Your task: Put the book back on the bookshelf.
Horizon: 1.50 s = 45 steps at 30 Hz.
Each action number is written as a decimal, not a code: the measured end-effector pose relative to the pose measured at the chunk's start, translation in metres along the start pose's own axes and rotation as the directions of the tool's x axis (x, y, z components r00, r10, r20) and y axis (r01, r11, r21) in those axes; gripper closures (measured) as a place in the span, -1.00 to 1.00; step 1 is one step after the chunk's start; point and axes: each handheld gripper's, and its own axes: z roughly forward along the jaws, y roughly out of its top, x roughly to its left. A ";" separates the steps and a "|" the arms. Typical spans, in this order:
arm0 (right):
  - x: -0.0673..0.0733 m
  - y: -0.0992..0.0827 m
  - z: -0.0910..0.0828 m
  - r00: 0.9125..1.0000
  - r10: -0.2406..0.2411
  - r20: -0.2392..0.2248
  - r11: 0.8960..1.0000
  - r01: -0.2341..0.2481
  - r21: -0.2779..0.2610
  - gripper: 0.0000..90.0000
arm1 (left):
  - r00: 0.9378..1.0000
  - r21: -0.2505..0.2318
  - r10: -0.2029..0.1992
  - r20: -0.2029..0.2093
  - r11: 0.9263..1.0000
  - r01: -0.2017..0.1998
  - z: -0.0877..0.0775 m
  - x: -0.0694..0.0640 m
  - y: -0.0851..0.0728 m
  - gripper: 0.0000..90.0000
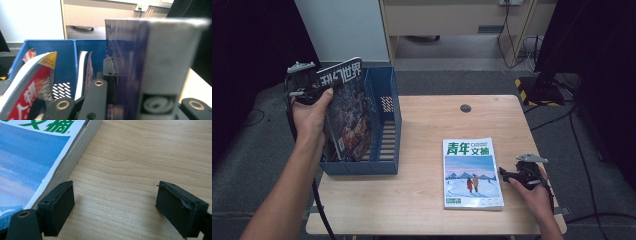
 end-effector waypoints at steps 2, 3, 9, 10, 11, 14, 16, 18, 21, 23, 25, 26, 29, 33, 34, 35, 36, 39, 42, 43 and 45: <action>0.000 0.000 0.000 1.000 0.000 0.000 1.000 0.000 0.000 -0.66 | 1.000 0.001 0.002 0.008 1.000 -0.002 0.002 -0.004 0.000 0.82; 0.000 0.000 0.000 1.000 0.000 -0.001 1.000 0.000 0.000 -0.66 | 1.000 0.002 0.006 0.013 1.000 -0.006 0.003 -0.006 0.000 0.82; 0.000 0.000 0.000 1.000 -0.003 0.000 1.000 0.003 -0.001 -0.66 | 1.000 0.008 0.004 0.013 1.000 -0.004 0.006 -0.009 -0.004 0.82; 0.000 0.000 0.000 1.000 -0.004 0.000 1.000 0.004 -0.001 -0.66 | 1.000 0.002 0.000 0.018 1.000 0.000 0.007 -0.009 -0.005 0.82; 0.000 0.000 0.000 1.000 -0.004 -0.001 1.000 0.004 -0.001 -0.66 | 1.000 0.000 -0.006 0.022 1.000 0.006 0.007 -0.008 -0.006 0.82; 0.000 0.000 0.000 1.000 -0.004 -0.001 1.000 0.004 -0.001 -0.66 | 0.999 -0.003 -0.014 0.030 1.000 0.014 0.008 -0.007 -0.008 0.82; 0.000 0.000 0.000 1.000 -0.004 -0.001 1.000 0.004 -0.001 -0.66 | 0.999 -0.004 -0.015 0.033 1.000 0.015 0.008 -0.007 -0.010 0.82; 0.000 0.000 0.000 1.000 -0.005 -0.001 1.000 0.005 -0.001 -0.66 | 0.999 -0.007 -0.018 0.035 1.000 0.018 0.009 -0.006 -0.010 0.82; 0.000 0.000 0.000 1.000 -0.004 -0.001 1.000 0.004 -0.001 -0.66 | 0.999 -0.016 -0.013 0.039 1.000 0.014 0.010 -0.005 -0.011 0.82; 0.000 0.000 0.000 1.000 -0.002 0.000 1.000 0.002 -0.002 -0.66 | 0.999 -0.021 -0.011 0.039 1.000 0.012 0.011 -0.005 -0.011 0.82; 0.000 0.000 0.000 1.000 -0.004 -0.001 1.000 0.004 -0.001 -0.66 | 0.999 -0.027 -0.011 0.042 1.000 0.012 0.012 -0.005 -0.012 0.82; 0.000 0.000 0.000 1.000 -0.001 -0.001 1.000 0.001 -0.001 -0.66 | 0.999 -0.028 -0.010 0.043 1.000 0.011 0.012 -0.005 -0.013 0.82; 0.000 0.000 0.000 1.000 0.002 -0.001 1.000 -0.002 -0.002 -0.66 | 0.999 -0.029 -0.003 0.044 1.000 0.004 0.012 -0.005 -0.013 0.82; 0.000 0.000 0.000 1.000 0.002 -0.001 1.000 -0.002 -0.003 -0.66 | 0.999 -0.029 0.001 0.042 1.000 0.000 0.013 -0.005 -0.014 0.82; 0.000 0.000 0.000 1.000 -0.004 -0.002 1.000 0.004 0.000 -0.66 | 0.999 -0.029 0.002 0.042 1.000 0.000 0.014 -0.005 -0.015 0.82; 0.000 0.000 0.000 1.000 0.003 -0.002 1.000 -0.003 -0.003 -0.66 | 0.999 -0.029 0.003 0.043 1.000 -0.002 0.014 -0.005 -0.016 0.82; 0.001 0.000 0.000 1.000 0.002 -0.002 1.000 -0.002 -0.003 -0.66 | 0.999 -0.030 0.003 0.043 1.000 -0.002 0.015 -0.005 -0.017 0.82; 0.001 0.000 0.000 1.000 0.002 -0.002 1.000 -0.002 -0.003 -0.66 | 0.999 -0.033 0.003 0.045 0.999 -0.001 0.015 -0.005 -0.019 0.82; 0.000 0.000 0.000 1.000 0.001 -0.002 1.000 -0.001 -0.003 -0.66 | 0.999 -0.036 -0.001 0.049 0.999 0.003 0.015 -0.003 -0.021 0.82; 0.001 0.000 0.000 1.000 0.002 -0.001 1.000 -0.002 -0.003 -0.66 | 0.999 -0.038 -0.002 0.050 0.999 0.004 0.015 -0.003 -0.022 0.82; 0.001 0.000 0.000 1.000 0.002 -0.001 1.000 -0.002 -0.003 -0.66 | 0.999 -0.045 -0.002 0.047 0.999 0.004 0.015 -0.003 -0.024 0.82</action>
